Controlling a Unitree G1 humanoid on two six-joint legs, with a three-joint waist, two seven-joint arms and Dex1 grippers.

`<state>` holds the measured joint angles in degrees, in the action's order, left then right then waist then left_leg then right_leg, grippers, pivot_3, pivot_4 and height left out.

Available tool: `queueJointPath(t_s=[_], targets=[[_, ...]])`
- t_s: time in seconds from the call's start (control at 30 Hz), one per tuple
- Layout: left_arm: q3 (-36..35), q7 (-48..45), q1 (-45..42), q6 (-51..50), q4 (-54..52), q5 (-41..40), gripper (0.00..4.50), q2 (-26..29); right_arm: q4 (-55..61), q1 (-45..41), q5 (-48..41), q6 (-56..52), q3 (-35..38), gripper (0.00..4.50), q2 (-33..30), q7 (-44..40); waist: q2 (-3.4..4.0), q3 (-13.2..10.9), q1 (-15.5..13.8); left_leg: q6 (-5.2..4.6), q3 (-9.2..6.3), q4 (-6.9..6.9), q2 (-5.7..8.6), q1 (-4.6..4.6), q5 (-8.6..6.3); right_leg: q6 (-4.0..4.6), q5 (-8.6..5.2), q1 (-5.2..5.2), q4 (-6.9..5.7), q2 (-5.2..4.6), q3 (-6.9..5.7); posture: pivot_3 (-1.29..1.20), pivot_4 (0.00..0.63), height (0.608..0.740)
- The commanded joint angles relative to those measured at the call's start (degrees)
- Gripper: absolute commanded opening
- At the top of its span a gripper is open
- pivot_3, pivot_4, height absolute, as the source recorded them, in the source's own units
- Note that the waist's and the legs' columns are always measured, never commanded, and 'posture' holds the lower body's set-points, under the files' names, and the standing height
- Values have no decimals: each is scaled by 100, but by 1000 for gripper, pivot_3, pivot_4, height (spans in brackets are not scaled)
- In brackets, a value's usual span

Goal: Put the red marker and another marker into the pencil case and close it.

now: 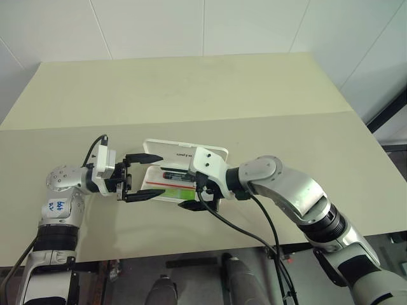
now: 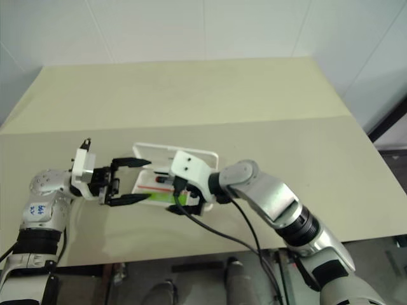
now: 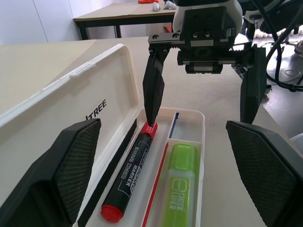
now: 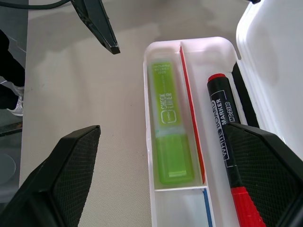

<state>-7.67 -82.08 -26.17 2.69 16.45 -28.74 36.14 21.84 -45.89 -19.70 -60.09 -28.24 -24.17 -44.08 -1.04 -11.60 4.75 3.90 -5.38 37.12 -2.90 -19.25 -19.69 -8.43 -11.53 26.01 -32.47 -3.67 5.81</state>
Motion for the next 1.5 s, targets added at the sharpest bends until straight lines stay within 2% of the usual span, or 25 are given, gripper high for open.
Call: queueJointPath(t_s=[0.03, 0.5, 0.7, 0.83, 0.93, 1.2, 1.33, 1.5], targets=[[18, -28, -74, 31, -71, -19, 4500, -26, 214, 1, -77, 24, 231, 4462, -34, 22, 0, 0, 0, 0, 0, 0, 0, 0, 0, 0, 0, 0, 0, 0, 0, 0, 150, 740], [0, 160, 142, -151, -631, -137, 4500, -122, 831, 184, -407, -487, 647, 4462, -314, 146, 0, 0, -12, 0, -1, 0, 0, -3, 0, 0, 0, 0, 2, -1, 0, 0, 150, 740], [42, 579, 327, -536, -1830, -416, 4500, -270, 1499, 256, -819, -1285, 1423, 4462, -754, 291, -1, -1, -52, 0, -2, 0, 0, -7, 0, 0, 0, 1, 5, -1, 0, 0, 150, 740], [55, 756, 378, -721, -2213, -516, 4500, -316, 1632, 217, -986, -1555, 1643, 4462, -840, 386, -2, 0, -89, 0, -1, 0, 0, -3, 0, 12, -7, -2, 37, 1, 0, 0, 150, 740], [126, 1104, 232, -923, -2803, -678, 4500, -467, 1603, 44, -983, -1813, 2214, 4462, -1464, 399, -1, -1, -139, 0, 1, 6, 0, -6, 0, 14, -9, -3, 42, 0, 1, 0, 150, 740], [197, 1536, -227, -999, -3111, -739, 4500, -638, 1256, -68, -952, -1354, 2484, 4462, -2710, 114, -1, -2, -196, 0, 5, 8, 1, -14, 0, 26, -15, -9, 65, -1, 3, 0, 150, 740], [155, 1779, -465, -833, -3000, -564, 4500, -730, 922, -139, -777, -825, 2440, 4462, -3008, 40, -1, -3, -183, 0, 7, 6, 1, -13, 0, 25, -15, -12, 73, -1, 4, 0, 150, 740], [25, 2644, -661, -677, -2798, 45, 4500, -748, 464, -299, -573, -226, 2486, 4462, -3075, -8, -5, -5, -174, 0, 11, 7, 1, -6, 0, 17, -10, -13, 69, 0, 6, 0, 150, 740]])
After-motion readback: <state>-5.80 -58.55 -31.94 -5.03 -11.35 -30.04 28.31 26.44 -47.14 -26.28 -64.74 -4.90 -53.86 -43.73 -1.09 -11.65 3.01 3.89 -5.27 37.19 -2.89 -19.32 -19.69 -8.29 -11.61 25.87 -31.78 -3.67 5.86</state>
